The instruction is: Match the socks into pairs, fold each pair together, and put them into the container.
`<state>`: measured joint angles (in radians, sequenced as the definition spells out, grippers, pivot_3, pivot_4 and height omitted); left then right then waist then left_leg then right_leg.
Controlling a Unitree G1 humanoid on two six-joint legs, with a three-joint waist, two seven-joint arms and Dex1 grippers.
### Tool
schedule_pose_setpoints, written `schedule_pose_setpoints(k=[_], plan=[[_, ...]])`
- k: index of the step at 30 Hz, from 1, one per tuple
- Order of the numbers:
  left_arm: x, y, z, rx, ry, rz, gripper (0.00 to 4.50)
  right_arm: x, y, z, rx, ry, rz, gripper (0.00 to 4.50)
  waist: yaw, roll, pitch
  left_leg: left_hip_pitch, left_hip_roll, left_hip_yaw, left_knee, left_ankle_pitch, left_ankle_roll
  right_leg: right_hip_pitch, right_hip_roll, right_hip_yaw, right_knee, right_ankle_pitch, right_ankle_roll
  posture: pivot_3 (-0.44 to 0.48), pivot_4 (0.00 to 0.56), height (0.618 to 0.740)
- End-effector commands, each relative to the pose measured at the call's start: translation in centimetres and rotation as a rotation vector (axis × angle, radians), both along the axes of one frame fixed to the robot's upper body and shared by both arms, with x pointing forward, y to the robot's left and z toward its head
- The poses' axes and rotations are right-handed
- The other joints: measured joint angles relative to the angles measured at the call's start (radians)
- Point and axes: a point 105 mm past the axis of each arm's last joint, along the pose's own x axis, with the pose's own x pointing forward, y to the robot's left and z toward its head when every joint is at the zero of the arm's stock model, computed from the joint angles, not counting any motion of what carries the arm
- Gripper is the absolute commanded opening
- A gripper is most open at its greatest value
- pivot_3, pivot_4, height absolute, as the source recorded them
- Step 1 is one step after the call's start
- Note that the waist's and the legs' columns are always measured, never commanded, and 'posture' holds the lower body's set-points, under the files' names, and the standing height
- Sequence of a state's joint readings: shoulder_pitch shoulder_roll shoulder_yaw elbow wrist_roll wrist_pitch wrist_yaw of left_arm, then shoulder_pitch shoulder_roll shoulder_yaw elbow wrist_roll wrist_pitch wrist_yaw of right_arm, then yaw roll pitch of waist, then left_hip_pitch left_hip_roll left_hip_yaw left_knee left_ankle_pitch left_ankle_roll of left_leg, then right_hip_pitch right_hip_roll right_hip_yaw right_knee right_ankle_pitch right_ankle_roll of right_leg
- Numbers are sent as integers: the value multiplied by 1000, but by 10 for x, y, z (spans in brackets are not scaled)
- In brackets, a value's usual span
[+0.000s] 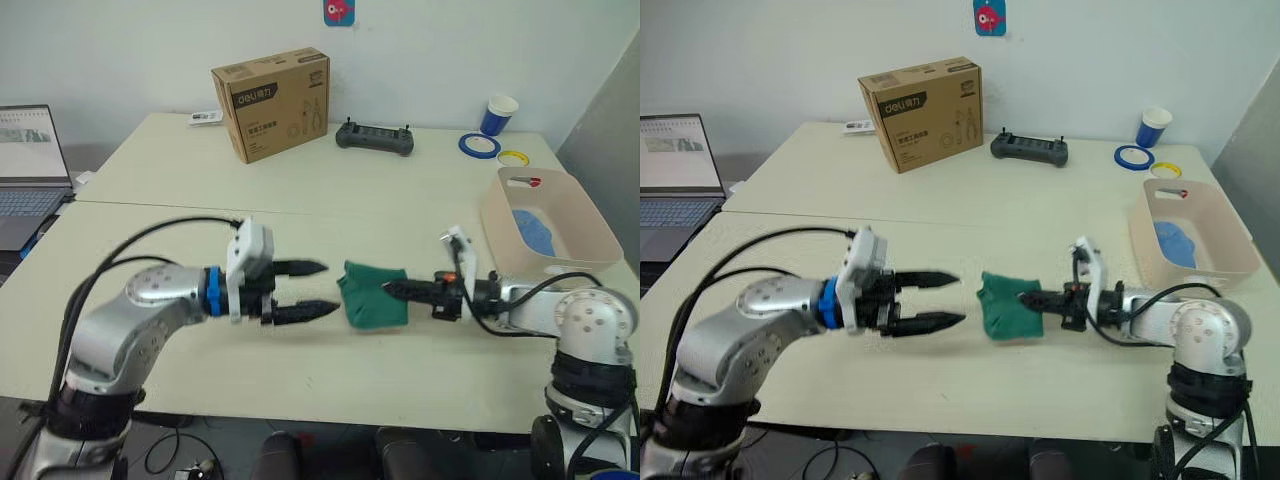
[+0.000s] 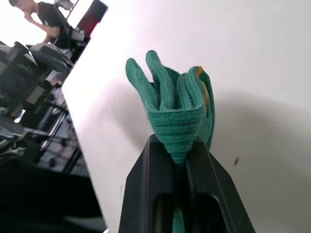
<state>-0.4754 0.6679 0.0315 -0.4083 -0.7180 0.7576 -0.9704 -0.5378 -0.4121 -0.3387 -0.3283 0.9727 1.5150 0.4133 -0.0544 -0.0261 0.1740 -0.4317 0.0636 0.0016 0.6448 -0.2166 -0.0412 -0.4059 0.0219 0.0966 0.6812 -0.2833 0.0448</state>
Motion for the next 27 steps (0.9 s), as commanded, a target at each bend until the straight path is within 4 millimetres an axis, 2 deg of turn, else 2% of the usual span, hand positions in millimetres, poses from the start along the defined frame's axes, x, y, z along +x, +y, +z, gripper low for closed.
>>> schedule_pose_setpoints(k=[1, 3, 4, 5, 8, 10, 11, 14, 16, 17, 19, 20, 21, 24, 27], plan=[[13, -15, 25, -69, -57, 1, 4489, 16, -36, 48, -25, -229, -183, 0, 0, 0, 0, 0, 0, 0, 0, 0, 0, 1, 0, 0, 0, 0, 0, 0, 150, 740], [22, -23, 33, -79, -85, 2, 4489, 23, -54, 64, -54, -294, -263, 0, 1, 0, 0, 0, -1, 1, 0, 0, 0, 0, 0, 1, -1, 0, 0, 0, 150, 740], [31, -33, 39, -76, -129, 5, 4489, 29, -78, 78, -137, -370, -353, 0, 1, 0, 0, 0, -1, 1, 0, 0, 0, 0, 0, 1, -1, 0, 0, 0, 150, 740], [40, -44, 47, -85, -173, 13, 4489, 35, -101, 93, -235, -453, -441, 0, 6, 1, 1, 0, -1, 1, 0, 0, 0, 0, 0, 1, -1, 0, 0, 0, 150, 740], [55, -68, 66, -129, -228, 1, 4489, 46, -145, 120, -525, -641, -590, 0, 22, 1, 3, -1, -3, 2, 0, 0, 0, 0, -1, 1, -3, 0, 0, 0, 150, 740], [59, -86, 78, -159, -266, -33, 4489, 57, -171, 133, -799, -793, -650, 0, 20, 1, 3, -1, -3, 3, -1, 0, 0, 0, -1, 2, -3, -1, 1, 0, 150, 740], [60, -92, 81, -164, -279, -47, 4489, 61, -177, 136, -885, -838, -650, 0, 17, 1, 3, -1, -3, 3, -1, 0, 0, -1, -1, 3, -3, -1, 2, 0, 150, 740], [57, -108, 86, -189, -294, -97, 4489, 77, -179, 122, -1197, -961, -499, 0, -1, 2, 2, 0, -3, 5, -2, 0, 0, -1, -1, 5, -3, -1, 2, 0, 150, 740], [56, -114, 87, -191, -302, -114, 4489, 84, -178, 113, -1280, -990, -417, 0, -8, 3, 3, 1, -2, 4, -3, 0, 0, -2, -1, 6, -3, -1, 2, 0, 150, 740], [53, -117, 86, -189, -305, -129, 4489, 89, -176, 94, -1327, -967, -331, 0, -8, 4, 4, 1, -2, 4, -3, 0, 0, -2, -1, 6, -2, -1, 2, 0, 150, 740], [44, -122, 82, -169, -315, -167, 4489, 91, -177, 46, -1423, -829, -124, 0, -8, 5, 4, 1, -2, 4, -3, 0, 0, -2, 0, 6, -1, -1, 2, 0, 150, 740], [42, -122, 81, -166, -315, -174, 4489, 89, -180, 29, -1476, -772, -23, 0, -5, 5, 4, 1, -2, 3, -3, 0, 0, -2, 0, 5, -1, -1, 1, 0, 150, 740], [40, -122, 80, -165, -315, -176, 4489, 87, -183, 20, -1506, -739, 36, 0, -3, 5, 4, 0, -2, 3, -2, 0, 0, -2, 0, 5, -1, 1, -2, 0, 150, 740], [37, -121, 79, -173, -303, -165, 4489, 88, -180, 18, -1465, -697, 112, 0, -1, 8, 6, 0, -4, 4, -1, 0, 0, -2, -2, 5, -1, 1, -2, 0, 150, 740], [37, -120, 77, -171, -298, -152, 4489, 94, -180, 23, -1453, -704, 113, 0, -4, 8, 6, 0, -4, 4, 0, 0, 0, -1, -4, 5, -1, 1, -2, 0, 150, 740]])
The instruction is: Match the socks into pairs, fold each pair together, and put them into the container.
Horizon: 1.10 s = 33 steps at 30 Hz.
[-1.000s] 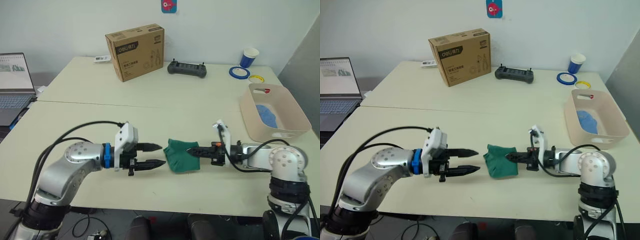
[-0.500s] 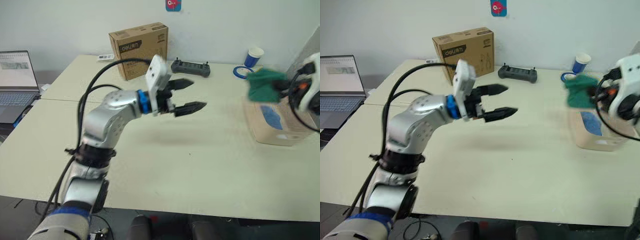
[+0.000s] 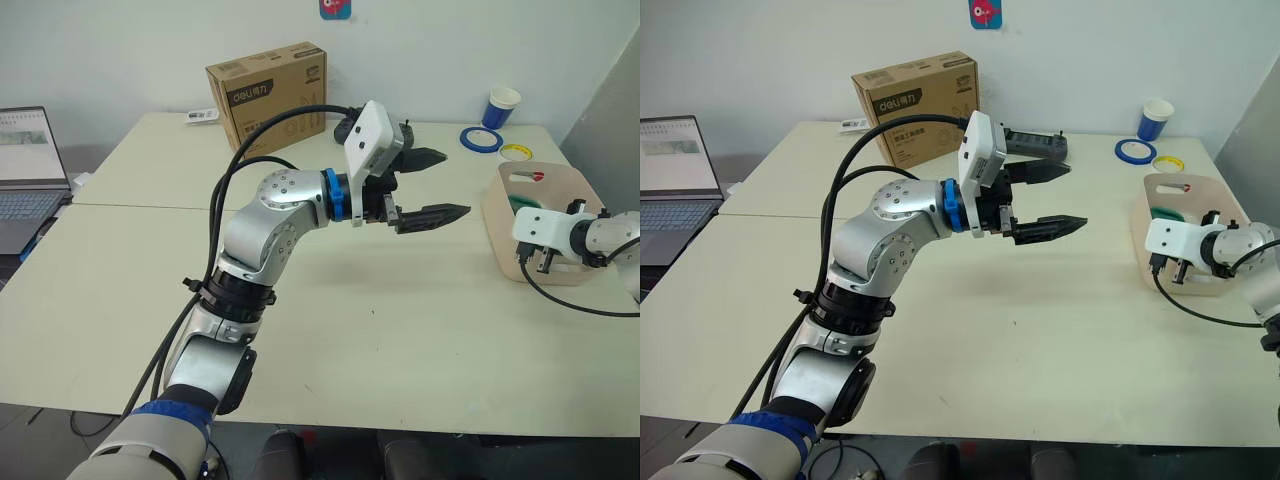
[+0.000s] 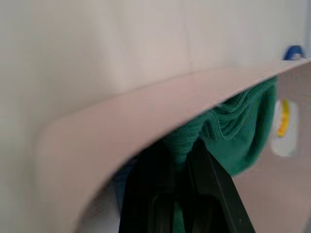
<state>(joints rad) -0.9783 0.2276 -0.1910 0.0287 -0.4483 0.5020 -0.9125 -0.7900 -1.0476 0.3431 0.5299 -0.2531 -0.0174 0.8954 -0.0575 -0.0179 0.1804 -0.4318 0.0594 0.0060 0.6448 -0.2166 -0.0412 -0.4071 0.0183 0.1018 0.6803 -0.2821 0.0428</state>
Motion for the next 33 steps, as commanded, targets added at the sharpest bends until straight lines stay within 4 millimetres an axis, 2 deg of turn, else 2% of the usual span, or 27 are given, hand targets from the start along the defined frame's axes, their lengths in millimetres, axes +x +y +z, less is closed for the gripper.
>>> schedule_pose_setpoints(k=[1, 11, 16, 18, 24, 26, 29, 32, 33], plan=[[-8, 0, 9, -22, -38, -2, 4489, 7, -1, 21, 6, -45, 18, 0, -1, 0, 0, 0, 0, 0, 0, 0, 0, 0, 0, 0, 0, 0, 0, 0, 150, 740], [-4, 4, 5, -8, -26, 17, 4489, 7, -6, 10, 21, 65, 31, 0, 0, 0, 0, 1, 0, 0, 0, 0, 0, 2, -1, -1, 1, 0, -1, 0, 150, 740], [-3, 3, 4, 0, -27, 14, 4500, 2, -14, 23, 30, 66, 15, 1601, 1, 0, 0, 1, 0, -1, 0, 0, 0, 2, -1, -2, 1, 0, -1, 0, 150, 740], [-3, 3, 4, 2, -27, 12, 4500, 1, -16, 27, 35, 67, 13, 2387, 3, 0, 0, 1, 0, -1, 0, 0, 0, 2, -1, -2, 1, 0, -1, 0, 150, 740], [3, 7, 3, 22, -39, 18, 4500, -18, -25, 67, 132, 122, -24, 4478, 5, 3, 1, 1, -1, -1, 0, 0, 0, 2, -2, -3, 1, 0, -1, 0, 150, 740], [5, 9, 4, 17, -42, 23, 4500, -19, -21, 83, 189, 100, -22, 4478, 4, 3, 1, 1, -1, -2, 0, 0, 0, 2, -2, -3, 1, 0, -1, 0, 150, 740], [6, 9, 3, 18, -47, 27, 4500, -10, -22, 99, 235, -7, -49, 4478, -1, 3, 1, 1, -1, -1, 0, 0, 0, 2, -2, -2, 1, 1, -1, 0, 150, 740], [6, 8, 2, 19, -49, 24, 4500, 3, -25, 101, 267, -106, -92, 4478, 0, 3, 1, 2, -1, -1, 0, 0, 0, 2, -1, -2, 2, 1, -1, 0, 150, 740], [5, 8, 2, 19, -49, 21, 4500, 7, -24, 93, 272, -106, -91, 4104, 1, 3, 1, 2, -1, -1, 0, 0, 0, 2, -2, -2, 2, 1, -1, 0, 150, 740]])
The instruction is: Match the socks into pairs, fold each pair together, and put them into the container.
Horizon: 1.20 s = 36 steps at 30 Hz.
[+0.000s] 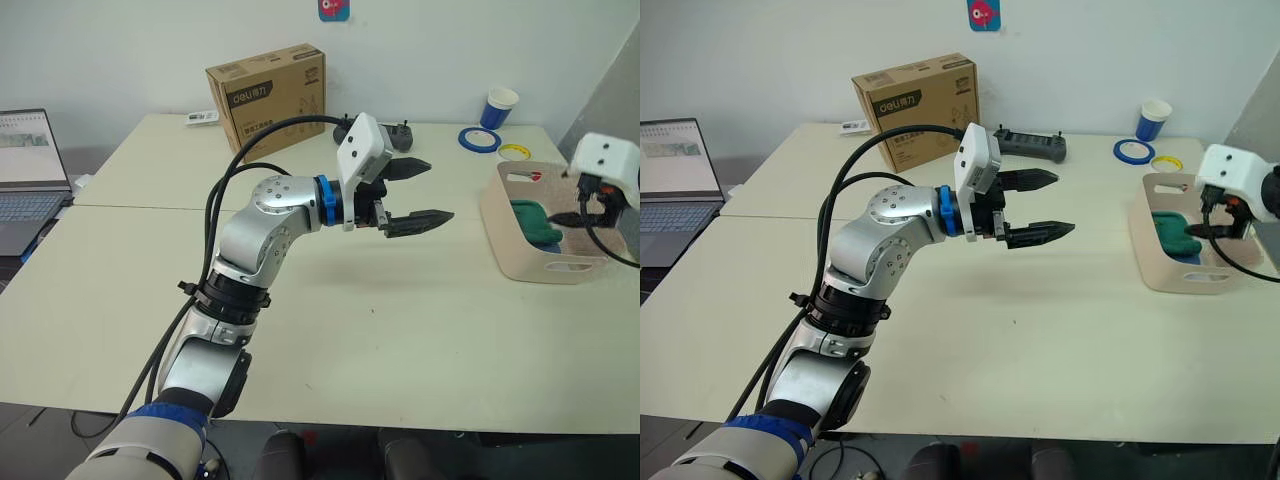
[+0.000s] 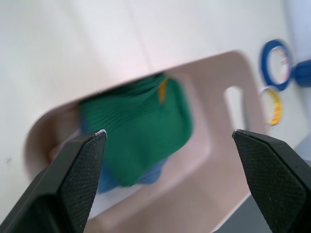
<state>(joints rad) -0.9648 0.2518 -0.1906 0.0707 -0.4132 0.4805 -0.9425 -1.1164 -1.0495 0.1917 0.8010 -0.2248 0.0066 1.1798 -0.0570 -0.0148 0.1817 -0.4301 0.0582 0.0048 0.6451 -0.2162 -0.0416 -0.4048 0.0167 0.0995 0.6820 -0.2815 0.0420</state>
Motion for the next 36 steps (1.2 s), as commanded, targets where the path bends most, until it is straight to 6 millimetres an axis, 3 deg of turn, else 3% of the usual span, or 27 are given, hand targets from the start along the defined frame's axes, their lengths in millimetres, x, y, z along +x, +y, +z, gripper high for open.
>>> schedule_pose_setpoints(k=[1, 9, 12, 18, 21, 24, 26, 28, 32, 34, 36], plan=[[-5, -1, 14, -20, -61, -16, 4500, 8, -4, -2, 27, -76, -32, 3875, 1, 0, 0, 0, 0, 0, 0, 0, 0, 0, 0, 0, 0, 0, 0, 0, 150, 740], [-8, -5, 11, -7, -67, -21, 4500, 15, -2, -79, 43, 61, -73, 1032, 2, 0, 0, 0, 0, 0, 0, 0, 0, 0, 0, 0, 0, 0, 0, 0, 150, 740], [-8, -5, 10, -1, -66, -19, 4500, 12, -9, -94, 25, 96, -97, 30, 2, 0, 0, 0, 0, 0, 0, 0, 0, 1, 0, 0, 0, 0, 0, 0, 150, 740], [-6, -1, 11, 1, -68, -1, 4500, 16, -12, -75, 65, 36, -122, 30, 1, 0, 0, 0, 0, 0, 1, 1, -1, 2, 0, 0, 0, 1, 1, 0, 150, 740], [-1, 7, 11, 2, -63, 34, 4500, 15, -12, -46, 93, -18, -111, 30, 1, 0, 0, 0, 0, 0, 1, 2, -3, 2, 0, 0, 0, 1, 2, 0, 150, 740], [7, 31, 5, 4, -35, 120, 4500, 15, -6, 0, 133, -142, -83, 30, -3, 4, 1, 0, 0, 0, 0, 2, -3, 1, 0, 1, 0, 1, 2, 0, 150, 740], [13, 50, -4, 13, -24, 196, 4500, 17, 9, 21, 213, -212, -37, 30, -10, 5, 1, 1, 0, 1, 0, 2, -3, 0, 0, 2, 1, 1, 2, 0, 150, 740], [19, 69, -13, 10, -15, 290, 4500, 17, 29, 32, 312, -253, 11, 518, -16, 5, 1, 2, 1, -1, -1, 2, -2, 1, 1, 1, 2, 1, 2, 0, 150, 740], [26, 116, -48, -11, 66, 528, 4500, 2, 114, 7, 600, -268, 187, 1899, -16, 1, -2, 3, 5, -4, 0, 1, -2, 2, 5, -1, 4, 1, 2, 0, 150, 740], [25, 131, -61, -21, 82, 617, 4500, -10, 137, -11, 703, -264, 195, 2620, -12, 0, -2, 3, 6, -5, 0, 1, -2, 1, 6, -1, 7, 1, 1, 0, 150, 740], [20, 147, -77, -41, 96, 719, 4500, -25, 156, -41, 769, -247, 173, 3360, 6, 1, -1, 1, 5, -4, 0, 2, -3, -3, 4, -1, 13, -1, 1, 0, 150, 740]])
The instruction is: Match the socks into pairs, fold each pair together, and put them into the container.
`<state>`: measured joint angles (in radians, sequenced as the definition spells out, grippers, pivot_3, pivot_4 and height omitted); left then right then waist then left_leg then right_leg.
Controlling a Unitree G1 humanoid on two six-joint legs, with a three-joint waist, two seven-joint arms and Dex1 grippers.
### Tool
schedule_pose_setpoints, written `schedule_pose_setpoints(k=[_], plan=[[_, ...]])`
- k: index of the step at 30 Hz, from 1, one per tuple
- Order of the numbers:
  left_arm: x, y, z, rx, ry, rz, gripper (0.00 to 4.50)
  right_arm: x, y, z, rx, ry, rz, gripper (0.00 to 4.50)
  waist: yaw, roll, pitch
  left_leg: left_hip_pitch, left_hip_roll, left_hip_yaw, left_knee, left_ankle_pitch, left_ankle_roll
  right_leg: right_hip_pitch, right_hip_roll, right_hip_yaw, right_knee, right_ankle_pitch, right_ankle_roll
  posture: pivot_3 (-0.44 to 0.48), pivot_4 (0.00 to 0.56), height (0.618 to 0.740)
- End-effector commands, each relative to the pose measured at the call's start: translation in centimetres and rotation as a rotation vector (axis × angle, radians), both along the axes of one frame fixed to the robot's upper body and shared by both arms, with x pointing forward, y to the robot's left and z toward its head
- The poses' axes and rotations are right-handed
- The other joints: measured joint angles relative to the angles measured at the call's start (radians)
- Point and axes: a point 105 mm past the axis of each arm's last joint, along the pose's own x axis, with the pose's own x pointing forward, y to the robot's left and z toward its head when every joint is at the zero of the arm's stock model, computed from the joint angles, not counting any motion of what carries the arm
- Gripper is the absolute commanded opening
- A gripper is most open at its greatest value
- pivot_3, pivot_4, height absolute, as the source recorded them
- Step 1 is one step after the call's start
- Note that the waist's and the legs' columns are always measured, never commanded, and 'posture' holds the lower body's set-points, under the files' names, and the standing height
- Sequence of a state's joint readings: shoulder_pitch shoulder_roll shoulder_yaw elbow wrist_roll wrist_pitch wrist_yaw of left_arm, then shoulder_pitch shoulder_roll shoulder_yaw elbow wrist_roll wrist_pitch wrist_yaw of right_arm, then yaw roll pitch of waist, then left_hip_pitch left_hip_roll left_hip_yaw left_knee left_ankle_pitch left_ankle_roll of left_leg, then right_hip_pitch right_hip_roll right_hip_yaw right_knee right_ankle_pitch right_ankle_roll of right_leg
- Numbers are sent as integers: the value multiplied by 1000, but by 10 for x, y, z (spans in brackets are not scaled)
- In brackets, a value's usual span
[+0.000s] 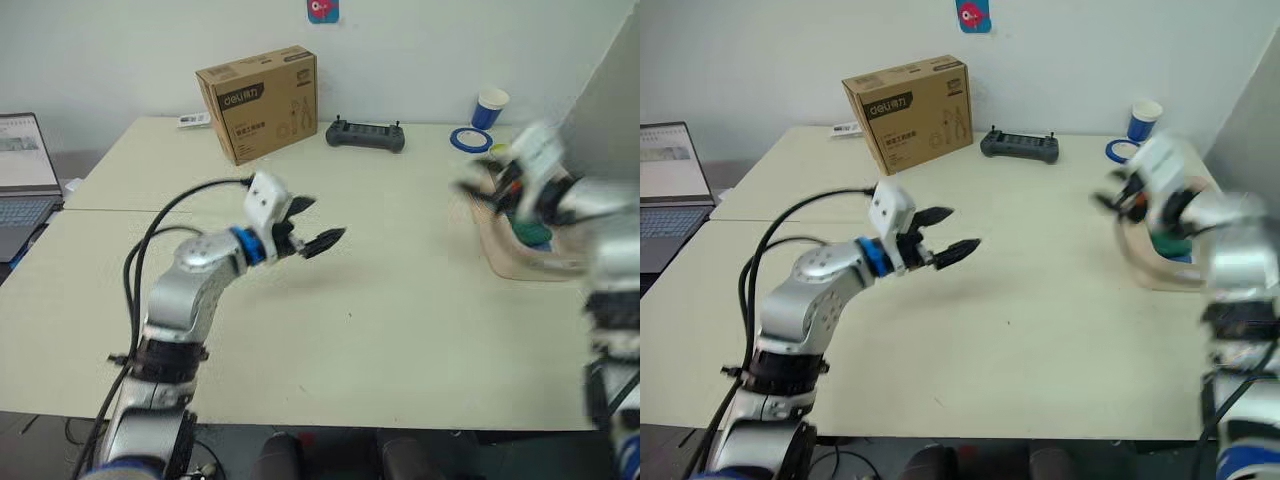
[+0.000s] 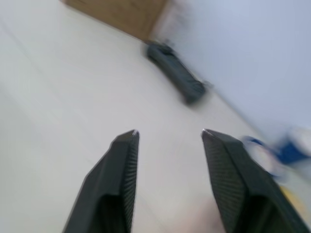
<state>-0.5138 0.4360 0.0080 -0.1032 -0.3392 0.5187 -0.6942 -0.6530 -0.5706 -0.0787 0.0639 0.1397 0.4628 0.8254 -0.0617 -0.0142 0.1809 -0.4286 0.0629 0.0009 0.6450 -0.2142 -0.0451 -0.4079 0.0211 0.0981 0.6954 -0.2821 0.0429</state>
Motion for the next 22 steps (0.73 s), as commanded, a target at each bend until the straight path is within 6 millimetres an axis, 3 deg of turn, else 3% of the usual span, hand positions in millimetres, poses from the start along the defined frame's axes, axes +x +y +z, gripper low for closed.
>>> schedule_pose_setpoints(k=[1, 3, 6, 10, 13, 22], plan=[[-10, 31, -6, -3, -79, 199, 4500, -29, 22, -5, 97, -91, -44, 3733, 23, 0, 0, -2, -1, 0, 0, 1, -1, -1, -2, -1, 1, 0, 0, 0, 150, 740], [-16, 48, -25, -13, -60, 323, 4500, -44, 34, -31, 146, -77, -81, 4455, 33, 0, -1, -2, -2, 1, 1, 1, -1, -1, -4, -1, 1, 0, 0, 0, 150, 740], [-36, 66, -54, -33, -24, 454, 4500, -61, 31, -68, 120, -97, -216, 4485, 36, -2, -1, -1, -4, 2, 2, 1, -2, 2, -6, -1, -2, -1, 0, 0, 150, 740], [-50, 74, -68, -113, 32, 558, 4500, -78, 21, -94, 129, -81, -298, 4485, 33, -4, -2, -1, -5, 5, 2, 1, -2, 3, -7, 1, -8, 0, 1, 0, 150, 740], [-57, 74, -77, -97, 62, 598, 4500, -85, 10, -101, 171, -75, -391, 4485, 30, -8, -6, 0, -2, 3, 0, 1, -2, 3, -4, 0, -7, -1, 1, 0, 150, 740], [-65, 58, -86, -57, 97, 510, 4500, -82, 15, -102, 219, -52, -393, 4485, 18, -9, -6, 3, -1, 4, -1, 1, -2, 3, -2, 1, -6, -3, 2, 0, 150, 740]])
